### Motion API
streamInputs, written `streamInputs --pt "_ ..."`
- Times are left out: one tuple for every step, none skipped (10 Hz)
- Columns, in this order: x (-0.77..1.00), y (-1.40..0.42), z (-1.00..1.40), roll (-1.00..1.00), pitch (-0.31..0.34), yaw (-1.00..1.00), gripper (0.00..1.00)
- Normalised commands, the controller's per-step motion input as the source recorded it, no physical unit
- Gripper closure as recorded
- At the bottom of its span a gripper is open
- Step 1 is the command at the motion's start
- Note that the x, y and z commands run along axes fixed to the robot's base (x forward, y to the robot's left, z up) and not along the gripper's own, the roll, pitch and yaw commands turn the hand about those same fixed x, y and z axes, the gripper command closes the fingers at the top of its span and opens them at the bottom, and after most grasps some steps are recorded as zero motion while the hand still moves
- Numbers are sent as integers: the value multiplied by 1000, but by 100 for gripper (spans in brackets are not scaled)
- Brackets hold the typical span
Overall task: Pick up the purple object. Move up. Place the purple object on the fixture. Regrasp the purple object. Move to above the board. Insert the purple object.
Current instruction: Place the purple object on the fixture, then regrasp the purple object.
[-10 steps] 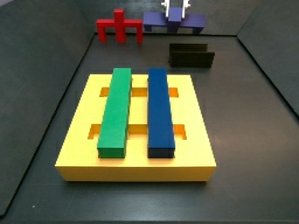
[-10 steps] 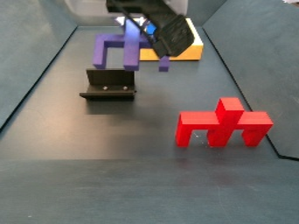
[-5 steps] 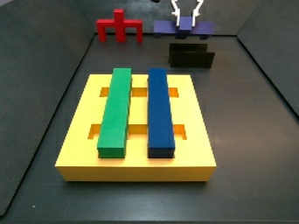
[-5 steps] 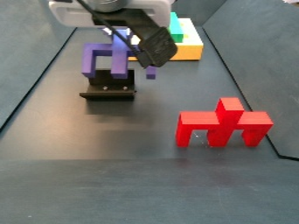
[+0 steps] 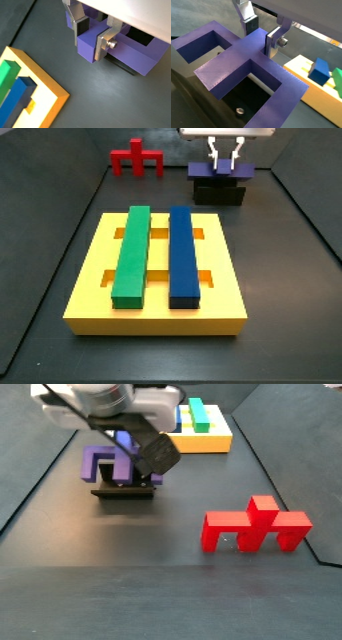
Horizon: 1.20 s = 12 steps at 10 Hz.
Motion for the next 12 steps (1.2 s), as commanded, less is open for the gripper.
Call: streamInputs --pt "80 17 -329 0 -89 80 100" --pt "0 23 -391 -31 -191 103 100" --pt "-46 31 -340 -29 -203 69 100" --pt "-109 17 -266 -37 -180 9 100" --pt "-74 0 -234 -29 -169 14 100" --pt "0 0 0 0 0 0 100" --pt "0 0 0 0 0 0 0" --pt "0 -3 200 511 0 29 0" --pt "0 -37 257 694 0 43 0" --pt "0 -57 271 783 0 37 0" --pt "0 -94 240 806 0 40 0" --pt "0 -94 231 791 0 43 0"
